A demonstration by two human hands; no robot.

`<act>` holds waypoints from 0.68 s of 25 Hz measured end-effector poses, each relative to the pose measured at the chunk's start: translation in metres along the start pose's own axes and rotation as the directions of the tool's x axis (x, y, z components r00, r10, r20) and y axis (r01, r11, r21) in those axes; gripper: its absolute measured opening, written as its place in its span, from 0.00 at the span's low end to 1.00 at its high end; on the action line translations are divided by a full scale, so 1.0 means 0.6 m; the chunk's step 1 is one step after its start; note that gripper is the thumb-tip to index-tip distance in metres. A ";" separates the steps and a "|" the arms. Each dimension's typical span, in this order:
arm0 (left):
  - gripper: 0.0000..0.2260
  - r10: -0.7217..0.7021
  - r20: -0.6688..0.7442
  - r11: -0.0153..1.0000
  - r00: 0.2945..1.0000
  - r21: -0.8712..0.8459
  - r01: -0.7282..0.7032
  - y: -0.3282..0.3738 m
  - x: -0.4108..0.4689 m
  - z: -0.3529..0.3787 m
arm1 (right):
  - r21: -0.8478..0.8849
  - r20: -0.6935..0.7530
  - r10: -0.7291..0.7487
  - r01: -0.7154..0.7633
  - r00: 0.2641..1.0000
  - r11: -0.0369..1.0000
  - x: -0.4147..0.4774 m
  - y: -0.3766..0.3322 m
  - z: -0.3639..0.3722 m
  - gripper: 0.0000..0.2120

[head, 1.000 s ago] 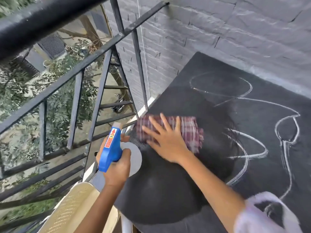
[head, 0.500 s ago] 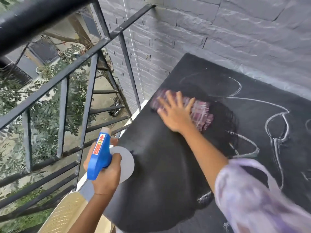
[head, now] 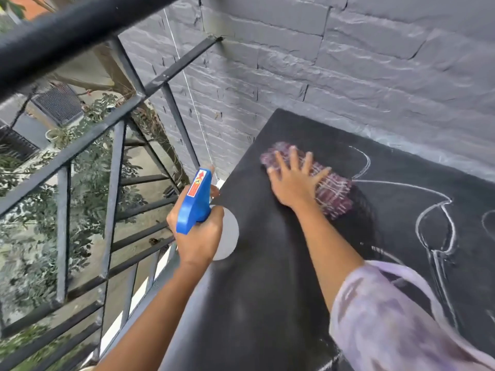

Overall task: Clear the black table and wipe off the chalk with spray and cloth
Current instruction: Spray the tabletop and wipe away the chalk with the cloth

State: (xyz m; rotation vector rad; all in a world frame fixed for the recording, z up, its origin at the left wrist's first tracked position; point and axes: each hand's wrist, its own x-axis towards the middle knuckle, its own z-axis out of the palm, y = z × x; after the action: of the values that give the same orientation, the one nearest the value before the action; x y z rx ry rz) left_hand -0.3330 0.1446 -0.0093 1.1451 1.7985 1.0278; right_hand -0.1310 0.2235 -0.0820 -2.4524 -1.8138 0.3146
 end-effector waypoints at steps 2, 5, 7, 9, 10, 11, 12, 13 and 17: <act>0.12 0.001 -0.026 1.000 1.000 -0.015 -0.001 -0.004 0.011 0.009 | -0.071 0.064 -0.317 0.322 0.946 0.944 -0.034 -0.036 0.017 0.25; 0.05 -0.016 -0.093 0.991 0.996 -0.132 0.003 -0.005 0.016 0.015 | -0.197 0.036 -0.559 0.554 0.828 0.809 -0.137 0.015 0.048 0.25; 0.04 -0.006 -0.092 0.989 0.996 -0.144 -0.008 -0.010 0.018 0.019 | -0.220 -0.044 -0.510 0.489 0.859 0.844 -0.161 0.084 0.043 0.25; 0.05 0.003 -0.105 0.989 0.994 -0.149 -0.019 -0.012 0.025 0.025 | -0.182 -0.078 -0.326 0.308 0.942 0.934 -0.109 0.130 0.024 0.25; 0.05 0.011 -0.113 0.987 0.994 -0.160 -0.029 -0.013 0.027 0.028 | -0.122 -0.067 -0.194 0.185 0.979 0.975 -0.062 0.130 0.011 0.25; 0.05 0.025 -0.124 0.985 0.992 -0.164 -0.046 -0.012 0.024 0.030 | -0.063 -0.057 -0.076 0.073 0.995 0.995 -0.013 0.116 0.002 0.26; 0.05 0.044 -0.137 0.983 0.990 -0.169 -0.067 -0.013 0.021 0.031 | -0.016 -0.045 0.007 -0.008 0.999 1.000 0.028 0.089 -0.003 0.26; 0.06 0.055 -0.148 0.982 0.987 -0.172 -0.081 -0.014 0.021 0.031 | 0.003 -0.022 0.026 -0.026 0.999 1.000 0.058 0.054 -0.005 0.26; 0.08 0.051 -0.139 0.985 0.989 -0.157 -0.072 -0.011 0.021 0.033 | -0.098 0.064 -0.444 0.449 0.893 0.888 0.001 -0.048 0.022 0.26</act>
State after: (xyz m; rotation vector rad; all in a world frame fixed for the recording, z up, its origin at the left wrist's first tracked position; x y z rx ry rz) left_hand -0.3215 0.1589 -0.0250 1.0595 1.7557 1.2899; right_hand -0.1604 0.2319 -0.0898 -2.0069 -2.3950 0.2331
